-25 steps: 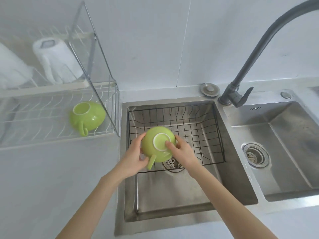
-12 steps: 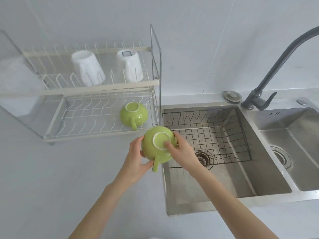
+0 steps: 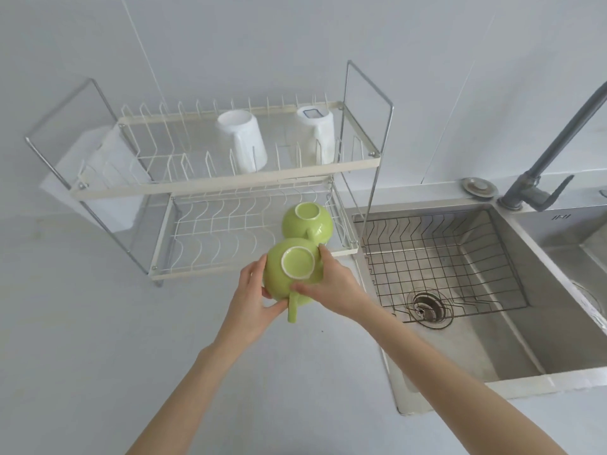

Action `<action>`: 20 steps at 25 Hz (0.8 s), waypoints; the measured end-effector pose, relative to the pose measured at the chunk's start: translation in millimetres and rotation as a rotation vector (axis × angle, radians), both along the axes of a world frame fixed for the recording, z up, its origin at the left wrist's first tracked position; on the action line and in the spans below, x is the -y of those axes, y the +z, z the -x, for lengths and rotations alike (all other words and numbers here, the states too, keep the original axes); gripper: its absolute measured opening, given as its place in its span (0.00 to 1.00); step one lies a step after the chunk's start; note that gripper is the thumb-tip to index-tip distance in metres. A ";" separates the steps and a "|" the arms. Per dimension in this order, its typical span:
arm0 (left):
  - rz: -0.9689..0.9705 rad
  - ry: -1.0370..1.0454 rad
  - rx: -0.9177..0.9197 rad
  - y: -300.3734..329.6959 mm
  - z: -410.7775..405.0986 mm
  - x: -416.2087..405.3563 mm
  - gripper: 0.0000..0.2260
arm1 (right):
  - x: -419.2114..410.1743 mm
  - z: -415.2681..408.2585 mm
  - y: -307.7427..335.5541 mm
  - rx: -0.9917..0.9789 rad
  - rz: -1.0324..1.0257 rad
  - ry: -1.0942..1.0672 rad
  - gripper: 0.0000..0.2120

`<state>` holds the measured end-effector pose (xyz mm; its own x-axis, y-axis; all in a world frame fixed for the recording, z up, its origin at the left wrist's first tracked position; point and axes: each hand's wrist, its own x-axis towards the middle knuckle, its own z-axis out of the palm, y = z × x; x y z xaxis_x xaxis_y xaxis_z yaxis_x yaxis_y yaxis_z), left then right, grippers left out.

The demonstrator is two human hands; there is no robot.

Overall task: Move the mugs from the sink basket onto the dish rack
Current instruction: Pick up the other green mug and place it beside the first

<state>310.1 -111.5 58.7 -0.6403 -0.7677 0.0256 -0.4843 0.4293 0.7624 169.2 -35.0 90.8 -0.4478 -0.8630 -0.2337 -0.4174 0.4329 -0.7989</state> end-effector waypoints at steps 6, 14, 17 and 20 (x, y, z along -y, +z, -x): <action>0.046 0.063 0.027 12.0 -12.4 61.8 0.38 | 69.1 -10.5 13.7 -0.070 -0.024 0.046 0.45; -0.088 0.145 0.102 0.6 -22.3 140.7 0.38 | 156.9 -20.6 11.4 -0.094 -0.148 0.124 0.39; -0.115 0.155 0.111 -8.5 -22.6 150.6 0.38 | 170.9 -22.0 2.2 -0.098 -0.168 0.139 0.38; -0.122 0.158 0.139 -15.2 -23.5 154.1 0.37 | 175.8 -19.9 -8.2 -0.094 -0.171 0.144 0.37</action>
<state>333.6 -265.6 43.5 -0.5026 -0.8507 -0.1536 -0.6421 0.2484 0.7252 189.1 -210.7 82.5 -0.3495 -0.8710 -0.3451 -0.5535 0.4892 -0.6740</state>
